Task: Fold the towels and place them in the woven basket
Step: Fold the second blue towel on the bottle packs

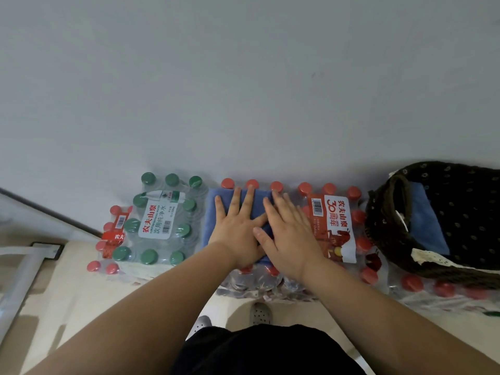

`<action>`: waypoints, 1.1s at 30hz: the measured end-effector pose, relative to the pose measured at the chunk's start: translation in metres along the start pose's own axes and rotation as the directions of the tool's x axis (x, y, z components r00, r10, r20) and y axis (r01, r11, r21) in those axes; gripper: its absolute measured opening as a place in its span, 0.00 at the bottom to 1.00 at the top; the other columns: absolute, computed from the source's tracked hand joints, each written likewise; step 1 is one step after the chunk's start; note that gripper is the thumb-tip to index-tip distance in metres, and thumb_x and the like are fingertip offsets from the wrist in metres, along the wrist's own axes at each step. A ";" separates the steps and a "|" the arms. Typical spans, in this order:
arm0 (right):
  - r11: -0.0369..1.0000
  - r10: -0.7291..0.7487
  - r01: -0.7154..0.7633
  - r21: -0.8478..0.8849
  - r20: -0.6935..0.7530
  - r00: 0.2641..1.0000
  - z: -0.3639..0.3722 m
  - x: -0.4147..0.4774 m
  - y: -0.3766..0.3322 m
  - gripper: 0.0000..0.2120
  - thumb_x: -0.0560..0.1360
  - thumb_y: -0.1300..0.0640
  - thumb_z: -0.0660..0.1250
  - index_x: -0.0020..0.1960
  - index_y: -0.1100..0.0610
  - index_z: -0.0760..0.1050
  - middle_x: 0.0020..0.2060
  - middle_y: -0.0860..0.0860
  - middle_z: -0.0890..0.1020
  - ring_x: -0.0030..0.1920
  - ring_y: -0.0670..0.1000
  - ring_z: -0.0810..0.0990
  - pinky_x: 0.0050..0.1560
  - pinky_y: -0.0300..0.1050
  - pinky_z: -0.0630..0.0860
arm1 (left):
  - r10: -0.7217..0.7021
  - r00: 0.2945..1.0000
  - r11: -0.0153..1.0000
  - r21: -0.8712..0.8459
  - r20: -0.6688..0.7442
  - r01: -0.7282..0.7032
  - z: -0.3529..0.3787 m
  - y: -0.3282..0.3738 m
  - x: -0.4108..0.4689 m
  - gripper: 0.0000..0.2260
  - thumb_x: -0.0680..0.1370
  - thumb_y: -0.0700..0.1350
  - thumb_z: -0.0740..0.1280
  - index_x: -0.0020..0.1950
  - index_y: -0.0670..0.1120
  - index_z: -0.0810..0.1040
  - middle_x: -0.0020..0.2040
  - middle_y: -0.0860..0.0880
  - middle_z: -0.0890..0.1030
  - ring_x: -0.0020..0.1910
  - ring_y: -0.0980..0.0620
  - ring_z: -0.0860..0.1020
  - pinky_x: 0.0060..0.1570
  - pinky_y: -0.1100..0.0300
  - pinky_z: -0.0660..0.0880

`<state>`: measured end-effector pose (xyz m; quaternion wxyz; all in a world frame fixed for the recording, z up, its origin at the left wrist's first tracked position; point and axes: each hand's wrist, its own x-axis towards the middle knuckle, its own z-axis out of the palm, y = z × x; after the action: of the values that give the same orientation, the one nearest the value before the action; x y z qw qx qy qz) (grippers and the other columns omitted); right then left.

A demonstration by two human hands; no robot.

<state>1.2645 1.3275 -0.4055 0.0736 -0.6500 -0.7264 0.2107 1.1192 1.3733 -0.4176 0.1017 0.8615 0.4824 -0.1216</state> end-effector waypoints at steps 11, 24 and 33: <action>0.931 -0.257 0.264 -0.253 0.061 0.964 0.008 0.038 -0.024 0.41 0.76 0.28 0.35 0.81 0.51 0.38 0.80 0.54 0.35 0.79 0.56 0.32 0.77 0.63 0.38 | -0.400 0.842 0.823 -0.546 -0.363 0.156 0.012 -0.050 -0.065 0.22 0.79 0.54 0.56 0.70 0.46 0.72 0.71 0.43 0.72 0.69 0.42 0.68 0.70 0.43 0.66; 0.949 -0.135 0.149 -0.278 0.070 0.988 0.024 0.042 -0.026 0.47 0.75 0.27 0.41 0.81 0.59 0.45 0.80 0.58 0.44 0.80 0.57 0.38 0.77 0.62 0.37 | -0.517 0.855 0.525 -0.771 0.048 0.360 -0.002 -0.060 -0.028 0.13 0.74 0.50 0.73 0.52 0.45 0.76 0.45 0.49 0.79 0.46 0.46 0.78 0.43 0.55 0.72; 0.872 -0.349 0.386 -0.301 0.168 0.922 0.028 0.020 -0.021 0.41 0.76 0.28 0.47 0.81 0.51 0.48 0.80 0.54 0.43 0.79 0.60 0.37 0.76 0.65 0.38 | -0.332 0.938 0.774 -0.597 -0.097 0.212 -0.048 -0.101 0.004 0.15 0.68 0.51 0.69 0.51 0.45 0.80 0.46 0.44 0.83 0.45 0.41 0.80 0.44 0.53 0.76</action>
<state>1.2320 1.3396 -0.4254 -0.0365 -0.4906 -0.8644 0.1038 1.0399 1.4431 -0.3788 0.2910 0.7180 0.6239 0.1028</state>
